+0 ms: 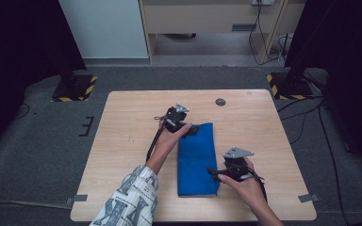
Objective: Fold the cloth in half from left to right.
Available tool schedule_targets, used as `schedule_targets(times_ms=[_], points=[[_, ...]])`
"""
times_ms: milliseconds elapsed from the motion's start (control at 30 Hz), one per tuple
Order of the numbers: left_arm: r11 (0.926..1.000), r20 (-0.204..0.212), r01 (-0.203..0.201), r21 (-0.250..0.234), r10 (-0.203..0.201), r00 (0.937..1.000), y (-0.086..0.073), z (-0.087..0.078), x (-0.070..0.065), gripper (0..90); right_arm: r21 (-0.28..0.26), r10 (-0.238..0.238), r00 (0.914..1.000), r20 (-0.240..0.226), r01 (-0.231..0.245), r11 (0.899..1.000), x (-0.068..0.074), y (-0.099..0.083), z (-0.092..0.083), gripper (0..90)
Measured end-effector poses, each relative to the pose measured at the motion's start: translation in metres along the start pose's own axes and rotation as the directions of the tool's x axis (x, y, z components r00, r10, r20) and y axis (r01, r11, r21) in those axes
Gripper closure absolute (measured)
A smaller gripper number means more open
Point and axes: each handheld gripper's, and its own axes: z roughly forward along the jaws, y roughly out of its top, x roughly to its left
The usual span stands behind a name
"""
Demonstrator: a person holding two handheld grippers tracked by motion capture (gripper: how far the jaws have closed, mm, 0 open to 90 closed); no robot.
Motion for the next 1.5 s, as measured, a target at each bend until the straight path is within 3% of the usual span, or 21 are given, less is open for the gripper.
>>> schedule_targets(times_ms=[67,233,467,633,1133,1500], points=[[0.9998,0.007,0.018,-0.003,-0.018,0.9998,-0.005,-0.005,0.003,8.9,0.000,-0.003,1.0000,0.001,0.003,1.000,-0.003,0.003,0.005,9.2],[0.9999,-0.003,0.014,-0.002,-0.014,0.9999,-0.016,-0.013,0.008,8.4,0.021,0.003,1.0000,0.002,-0.003,1.000,-0.004,0.011,0.015,8.6],[0.9999,-0.006,0.013,-0.010,-0.013,0.9999,-0.026,-0.021,0.012,8.4,0.002,0.020,0.9996,0.018,-0.020,1.000,-0.012,0.033,0.025,10.2],[0.9996,-0.024,-0.007,-0.029,0.006,0.9997,-0.027,-0.026,0.011,8.6,0.011,0.004,0.9990,0.043,-0.005,1.000,-0.022,0.049,0.028,11.2],[0.9983,-0.012,0.047,-0.033,-0.048,0.9988,-0.027,-0.037,0.020,8.9,0.014,0.008,0.9986,0.052,-0.008,1.000,-0.039,0.084,0.034,14.6],[0.9991,-0.035,0.032,-0.026,-0.033,0.9989,-0.018,-0.033,0.027,8.9,0.028,0.002,0.9964,0.085,-0.005,1.000,-0.057,0.102,0.046,22.1]])
